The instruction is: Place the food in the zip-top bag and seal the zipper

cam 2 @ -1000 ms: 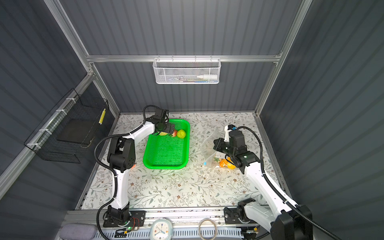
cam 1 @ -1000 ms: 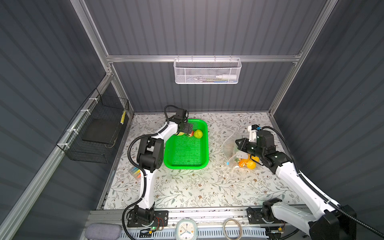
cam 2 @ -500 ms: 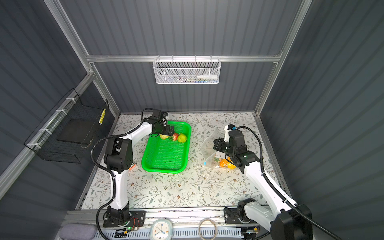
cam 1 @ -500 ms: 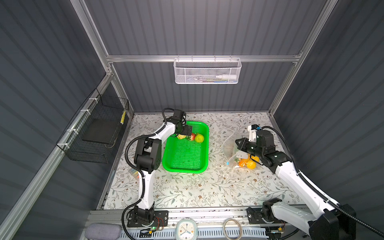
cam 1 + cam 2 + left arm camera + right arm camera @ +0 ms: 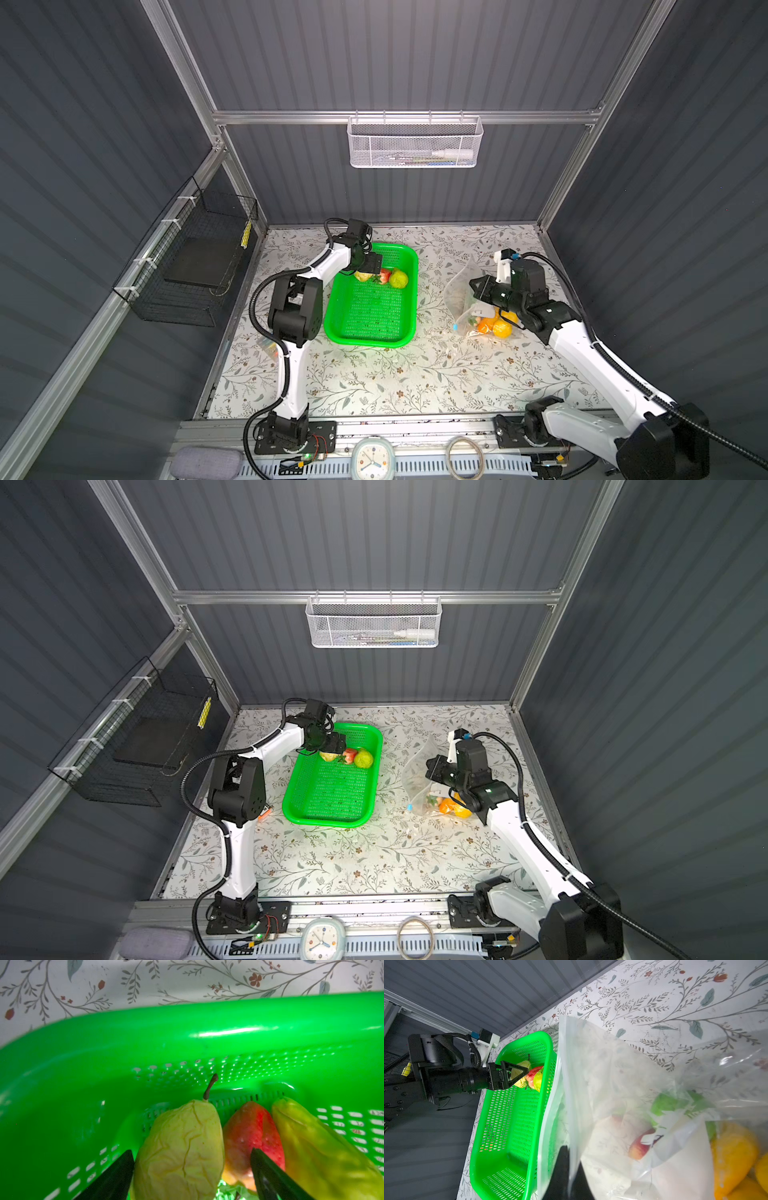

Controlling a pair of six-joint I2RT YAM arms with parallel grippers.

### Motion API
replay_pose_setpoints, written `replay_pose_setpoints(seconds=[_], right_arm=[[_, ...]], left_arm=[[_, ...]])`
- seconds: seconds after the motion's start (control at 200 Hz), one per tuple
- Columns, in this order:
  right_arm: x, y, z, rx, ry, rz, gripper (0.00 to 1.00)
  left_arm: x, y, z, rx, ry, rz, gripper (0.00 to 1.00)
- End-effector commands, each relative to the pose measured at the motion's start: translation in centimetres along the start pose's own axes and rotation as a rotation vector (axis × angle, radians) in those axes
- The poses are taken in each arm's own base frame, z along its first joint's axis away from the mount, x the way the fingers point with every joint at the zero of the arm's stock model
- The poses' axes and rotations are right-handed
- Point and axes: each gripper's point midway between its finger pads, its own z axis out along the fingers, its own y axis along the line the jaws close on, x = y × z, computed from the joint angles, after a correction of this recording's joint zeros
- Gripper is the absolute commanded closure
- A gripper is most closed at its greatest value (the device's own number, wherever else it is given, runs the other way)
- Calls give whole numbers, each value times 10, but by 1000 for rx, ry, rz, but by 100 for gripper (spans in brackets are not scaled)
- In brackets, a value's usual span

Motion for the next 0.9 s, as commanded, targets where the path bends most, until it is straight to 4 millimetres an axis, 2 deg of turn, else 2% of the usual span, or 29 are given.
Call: replay_pose_setpoints(seconds=[0.0, 0.165, 0.255, 0.4, 0.505, 0.745, 0.895], right_arm=[[-8, 6, -6, -12, -24, -1, 100], [-8, 7, -5, -13, -22, -3, 100], [-7, 5, -5, -7, -22, -1, 100], [-6, 4, -5, -5, -21, -1, 100], [-6, 4, -5, -3, -22, -2, 100], [-7, 4, -6, -4, -25, -2, 100], [-8, 4, -7, -4, -28, 0, 100]], left_arm=[[14, 11, 9, -67, 68, -11, 16], [21, 20, 16, -116, 96, -11, 25], [24, 19, 20, -113, 110, -13, 25], [29, 20, 26, -114, 128, -14, 19], [30, 21, 27, -117, 130, -18, 20], [20, 17, 16, -105, 88, -18, 34], [9, 11, 0, -86, 49, -24, 39]])
